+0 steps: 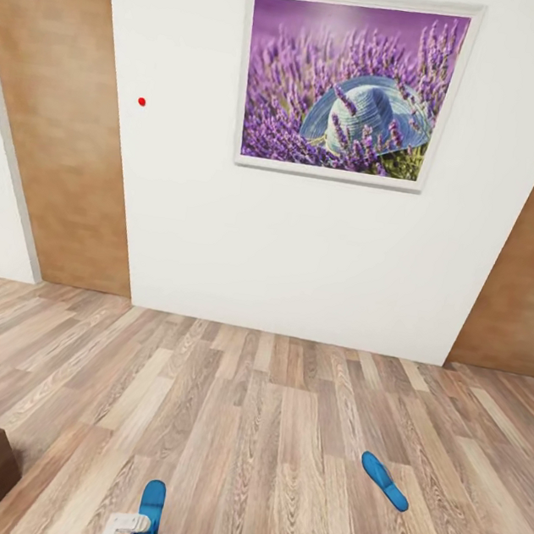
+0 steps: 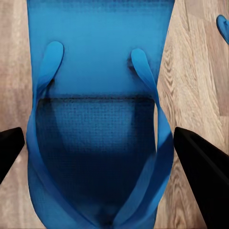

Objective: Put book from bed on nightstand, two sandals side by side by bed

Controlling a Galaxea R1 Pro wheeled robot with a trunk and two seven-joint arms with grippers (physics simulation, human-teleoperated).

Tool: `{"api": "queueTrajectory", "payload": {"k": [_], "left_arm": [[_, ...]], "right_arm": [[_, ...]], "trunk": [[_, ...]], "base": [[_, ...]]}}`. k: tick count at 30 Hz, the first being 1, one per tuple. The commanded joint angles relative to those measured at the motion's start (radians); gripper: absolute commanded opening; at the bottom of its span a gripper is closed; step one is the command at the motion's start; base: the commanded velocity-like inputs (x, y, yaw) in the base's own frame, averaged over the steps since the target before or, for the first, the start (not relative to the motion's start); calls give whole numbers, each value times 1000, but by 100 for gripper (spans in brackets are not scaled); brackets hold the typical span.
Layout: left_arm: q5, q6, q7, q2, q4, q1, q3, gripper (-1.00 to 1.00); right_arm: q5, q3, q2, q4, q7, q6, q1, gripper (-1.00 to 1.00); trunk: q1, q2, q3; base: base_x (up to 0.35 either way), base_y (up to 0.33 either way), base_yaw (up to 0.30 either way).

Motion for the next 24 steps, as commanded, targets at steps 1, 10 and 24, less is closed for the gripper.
{"api": "queueTrajectory", "payload": {"k": [1, 10, 24], "left_arm": [[-7, 5, -7, -1, -1, -1, 9, -100], [-7, 3, -4, -1, -1, 0, 9, -100], [-16, -16, 46, -4, 0, 0, 2, -100]], "right_arm": [[-9, -3, 0, -1, 5, 10, 0, 100], [-9, -4, 0, -1, 5, 10, 0, 100], [-9, -5, 0, -1, 5, 10, 0, 100]], "trunk": [[0, 0, -1], [0, 0, -1], [0, 0, -1]], "base": [[280, 200, 0], [286, 182, 0], [313, 84, 0]]}}
